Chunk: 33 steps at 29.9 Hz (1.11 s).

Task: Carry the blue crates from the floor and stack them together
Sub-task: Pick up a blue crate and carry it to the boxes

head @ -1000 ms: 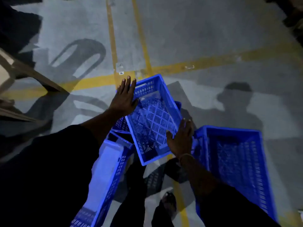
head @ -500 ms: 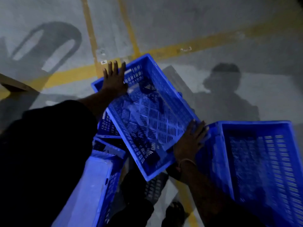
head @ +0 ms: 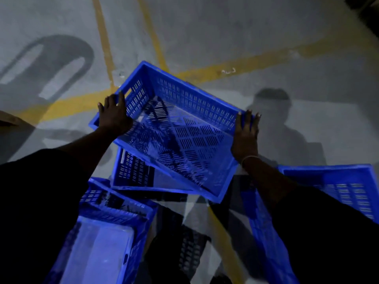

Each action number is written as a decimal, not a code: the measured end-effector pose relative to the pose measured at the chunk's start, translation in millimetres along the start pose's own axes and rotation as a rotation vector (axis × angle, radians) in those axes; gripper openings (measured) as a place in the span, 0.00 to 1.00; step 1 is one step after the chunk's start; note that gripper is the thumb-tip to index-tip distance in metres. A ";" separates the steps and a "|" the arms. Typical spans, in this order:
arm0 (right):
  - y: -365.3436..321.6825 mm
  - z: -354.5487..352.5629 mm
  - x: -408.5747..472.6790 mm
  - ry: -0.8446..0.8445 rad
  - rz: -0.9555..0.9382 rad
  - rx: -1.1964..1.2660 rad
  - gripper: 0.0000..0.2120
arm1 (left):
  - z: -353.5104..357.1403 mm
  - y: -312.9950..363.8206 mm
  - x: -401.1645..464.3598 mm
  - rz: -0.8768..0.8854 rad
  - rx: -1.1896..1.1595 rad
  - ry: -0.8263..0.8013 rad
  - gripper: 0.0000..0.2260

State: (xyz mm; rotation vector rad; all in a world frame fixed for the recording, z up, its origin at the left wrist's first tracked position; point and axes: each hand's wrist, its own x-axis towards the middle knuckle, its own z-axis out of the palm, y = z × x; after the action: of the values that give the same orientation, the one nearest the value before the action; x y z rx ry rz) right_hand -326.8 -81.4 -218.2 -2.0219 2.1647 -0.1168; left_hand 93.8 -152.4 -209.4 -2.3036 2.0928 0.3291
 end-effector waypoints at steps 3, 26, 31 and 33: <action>0.1 4.3 -5.3 0.008 0.039 -0.037 0.41 | -3.8 1.3 3.5 -0.013 -0.008 0.004 0.45; -32.2 -149.9 -35.5 -0.049 0.287 0.275 0.41 | -130.3 -32.5 -90.4 -0.313 -0.266 -0.049 0.21; -48.9 -232.9 -61.1 -0.060 0.181 0.252 0.43 | -203.8 -34.4 -160.2 -0.232 -0.345 0.014 0.17; -52.3 -265.4 -73.9 -0.080 0.154 0.252 0.42 | -228.2 -33.1 -186.0 -0.181 -0.338 0.056 0.16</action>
State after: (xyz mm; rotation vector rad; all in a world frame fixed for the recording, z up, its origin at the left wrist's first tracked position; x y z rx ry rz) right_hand -319.2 -28.5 57.0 -1.6895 2.1257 -0.2683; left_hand 144.3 -0.2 39.7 -2.6927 1.9601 0.6654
